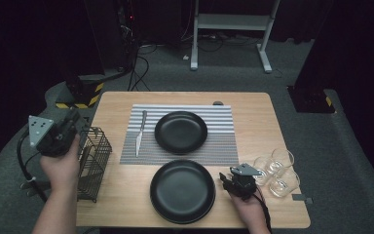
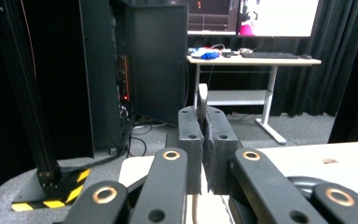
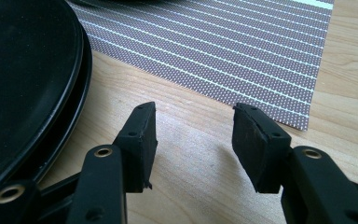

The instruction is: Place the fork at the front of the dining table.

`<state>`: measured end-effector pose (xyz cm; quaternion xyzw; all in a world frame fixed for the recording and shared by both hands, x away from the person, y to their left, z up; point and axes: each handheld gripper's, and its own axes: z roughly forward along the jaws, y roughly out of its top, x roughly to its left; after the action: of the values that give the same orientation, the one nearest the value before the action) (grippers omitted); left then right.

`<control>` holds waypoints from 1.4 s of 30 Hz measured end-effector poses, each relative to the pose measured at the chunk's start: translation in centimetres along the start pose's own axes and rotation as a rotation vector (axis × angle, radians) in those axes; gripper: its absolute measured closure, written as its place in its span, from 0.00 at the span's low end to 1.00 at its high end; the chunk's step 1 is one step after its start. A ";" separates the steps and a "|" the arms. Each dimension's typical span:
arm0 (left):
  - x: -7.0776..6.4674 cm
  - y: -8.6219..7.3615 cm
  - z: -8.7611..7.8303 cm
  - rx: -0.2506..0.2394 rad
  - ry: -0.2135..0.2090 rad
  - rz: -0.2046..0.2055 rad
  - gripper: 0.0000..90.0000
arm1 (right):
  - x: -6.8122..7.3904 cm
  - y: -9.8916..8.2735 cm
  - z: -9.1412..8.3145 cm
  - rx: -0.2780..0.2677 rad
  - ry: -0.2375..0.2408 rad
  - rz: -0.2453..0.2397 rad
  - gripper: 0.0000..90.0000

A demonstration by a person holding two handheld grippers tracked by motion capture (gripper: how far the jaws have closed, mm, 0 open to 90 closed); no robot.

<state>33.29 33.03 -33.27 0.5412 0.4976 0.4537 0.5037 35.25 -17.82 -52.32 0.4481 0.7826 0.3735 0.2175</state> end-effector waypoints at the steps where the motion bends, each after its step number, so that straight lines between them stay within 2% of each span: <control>1: -0.1 0.2 -0.1 -0.008 -0.002 0.000 0.96 | 0.0 0.0 0.0 0.000 0.000 0.000 0.55; 4: -0.4 0.6 -0.4 -0.030 0.002 0.008 0.96 | 0.0 0.0 0.0 -0.002 -0.001 0.001 0.55; 13: -1.2 1.5 -0.6 -0.057 -0.002 0.023 0.96 | -0.1 0.0 0.0 -0.008 0.000 0.002 0.55; 19: -1.8 2.1 -0.6 -0.070 -0.021 0.029 0.96 | -0.1 0.0 -0.1 -0.010 -0.002 0.002 0.55; 23: -2.2 2.3 -0.7 -0.080 -0.036 0.017 0.96 | -0.2 -0.1 -0.1 -0.014 0.002 0.017 0.56; 42: -5.5 1.2 -0.1 -0.074 -0.121 -0.007 0.96 | -0.2 -0.1 -0.2 -0.024 -0.001 0.022 0.57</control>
<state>32.73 27.52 -31.97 0.5467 0.4510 0.4366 0.5542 35.15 -18.12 -52.26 0.4544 0.7729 0.3850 0.2191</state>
